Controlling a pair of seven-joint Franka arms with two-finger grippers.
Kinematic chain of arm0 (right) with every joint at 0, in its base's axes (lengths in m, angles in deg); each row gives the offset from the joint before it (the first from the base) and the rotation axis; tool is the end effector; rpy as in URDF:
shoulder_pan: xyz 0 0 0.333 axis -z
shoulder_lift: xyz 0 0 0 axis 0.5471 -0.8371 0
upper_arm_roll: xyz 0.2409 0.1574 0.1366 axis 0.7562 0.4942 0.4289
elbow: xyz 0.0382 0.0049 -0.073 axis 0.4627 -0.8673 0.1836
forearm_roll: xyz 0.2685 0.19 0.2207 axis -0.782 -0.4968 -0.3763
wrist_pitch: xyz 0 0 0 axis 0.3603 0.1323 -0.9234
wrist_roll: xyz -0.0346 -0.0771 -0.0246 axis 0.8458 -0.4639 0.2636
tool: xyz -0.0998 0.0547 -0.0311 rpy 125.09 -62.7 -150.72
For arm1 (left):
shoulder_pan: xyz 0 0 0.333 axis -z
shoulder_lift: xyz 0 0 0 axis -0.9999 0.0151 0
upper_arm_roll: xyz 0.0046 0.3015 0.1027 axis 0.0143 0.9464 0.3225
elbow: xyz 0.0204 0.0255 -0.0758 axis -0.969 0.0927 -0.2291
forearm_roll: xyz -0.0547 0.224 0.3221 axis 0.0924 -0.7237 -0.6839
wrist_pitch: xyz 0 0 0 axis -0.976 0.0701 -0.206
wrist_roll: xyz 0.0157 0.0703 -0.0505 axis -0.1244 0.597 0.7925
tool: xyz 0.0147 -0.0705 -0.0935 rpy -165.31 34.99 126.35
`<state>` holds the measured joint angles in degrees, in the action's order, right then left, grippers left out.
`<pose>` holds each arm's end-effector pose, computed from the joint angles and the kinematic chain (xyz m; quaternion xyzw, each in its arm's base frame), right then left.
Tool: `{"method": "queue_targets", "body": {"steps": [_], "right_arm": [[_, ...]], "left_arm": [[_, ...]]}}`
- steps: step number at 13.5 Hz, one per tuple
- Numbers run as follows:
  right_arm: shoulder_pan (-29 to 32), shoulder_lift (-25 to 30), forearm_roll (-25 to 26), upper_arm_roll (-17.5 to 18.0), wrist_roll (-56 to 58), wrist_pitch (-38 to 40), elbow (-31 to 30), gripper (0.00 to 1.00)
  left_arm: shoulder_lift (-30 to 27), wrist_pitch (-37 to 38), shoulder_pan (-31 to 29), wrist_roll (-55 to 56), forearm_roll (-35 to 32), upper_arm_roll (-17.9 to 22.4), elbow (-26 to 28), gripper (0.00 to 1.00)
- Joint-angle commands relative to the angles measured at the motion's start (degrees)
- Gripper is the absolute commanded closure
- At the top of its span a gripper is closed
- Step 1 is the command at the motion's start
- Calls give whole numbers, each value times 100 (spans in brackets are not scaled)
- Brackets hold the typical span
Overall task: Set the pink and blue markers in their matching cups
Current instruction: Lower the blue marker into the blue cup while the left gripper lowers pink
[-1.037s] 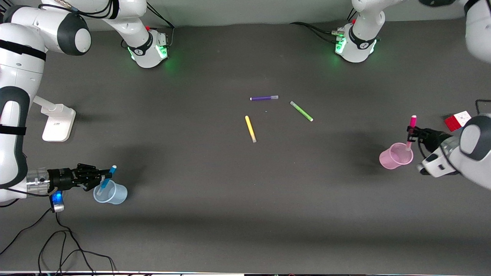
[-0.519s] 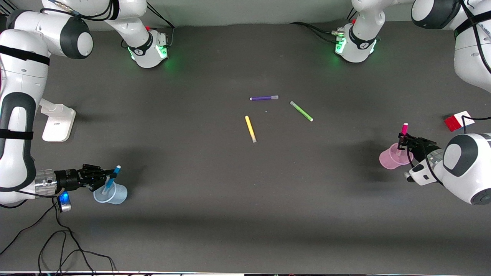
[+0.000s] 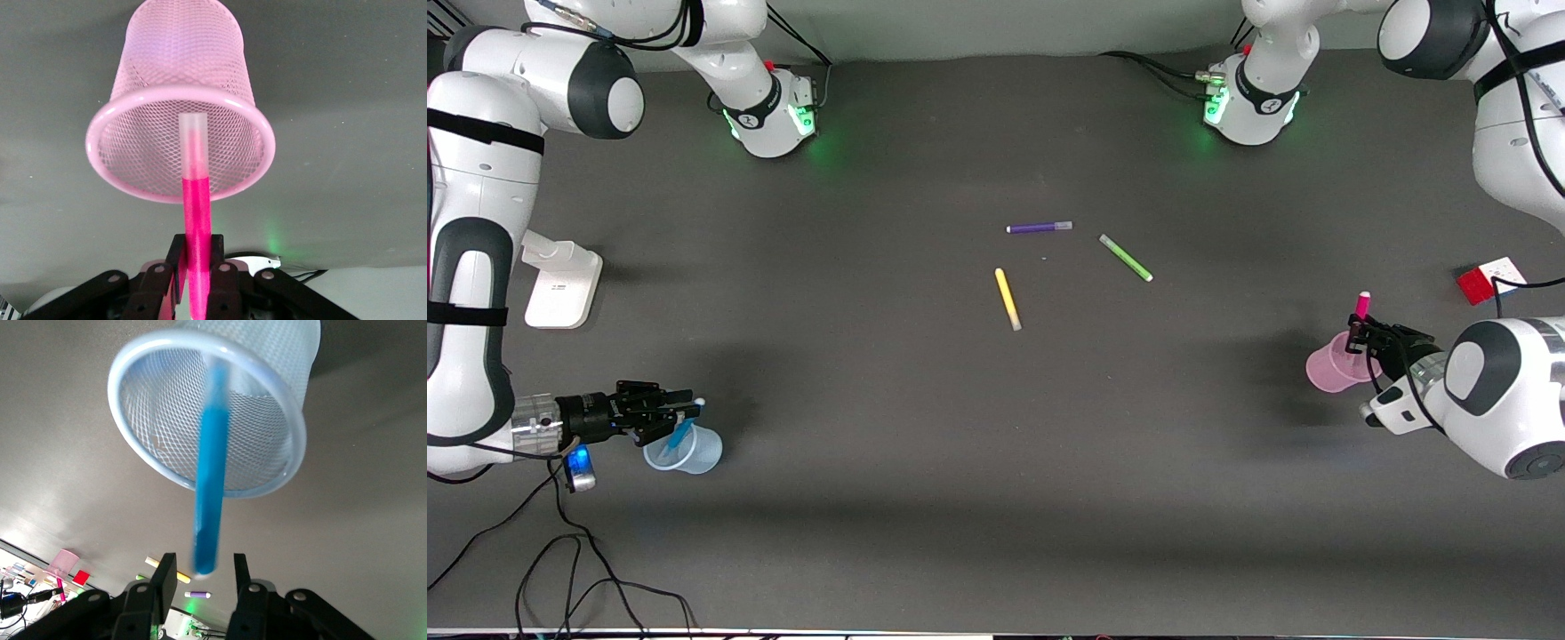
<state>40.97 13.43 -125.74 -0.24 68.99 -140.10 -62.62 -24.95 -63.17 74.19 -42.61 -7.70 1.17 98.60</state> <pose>0.6973 -0.1155 0.2425 -0.8633 0.3176 0.2690 0.2853 0.6373 0.0746 0.2367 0.9220 -0.0153 -0.3863 0.0211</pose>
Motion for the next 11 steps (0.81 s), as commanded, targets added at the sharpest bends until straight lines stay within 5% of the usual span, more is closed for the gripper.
{"method": "queue_targets", "body": {"steps": [1, 2, 5, 11], "right_arm": [[2, -86, -137, -16, -10, 11, 156, 8], [2, -78, -128, -16, -27, 11, 156, 0], [2, 27, -84, -25, 7, 63, 156, 0], [-86, 1326, 1108, -43, 359, 99, -529, 0]], "left_arm": [[131, -29, 53, 4, -95, 27, -195, 97], [149, -65, 53, 4, -95, 27, -187, 75], [123, -91, 61, -22, -165, 27, -204, 0], [44, 558, 96, 4, -183, 1, -1116, 0]]}}
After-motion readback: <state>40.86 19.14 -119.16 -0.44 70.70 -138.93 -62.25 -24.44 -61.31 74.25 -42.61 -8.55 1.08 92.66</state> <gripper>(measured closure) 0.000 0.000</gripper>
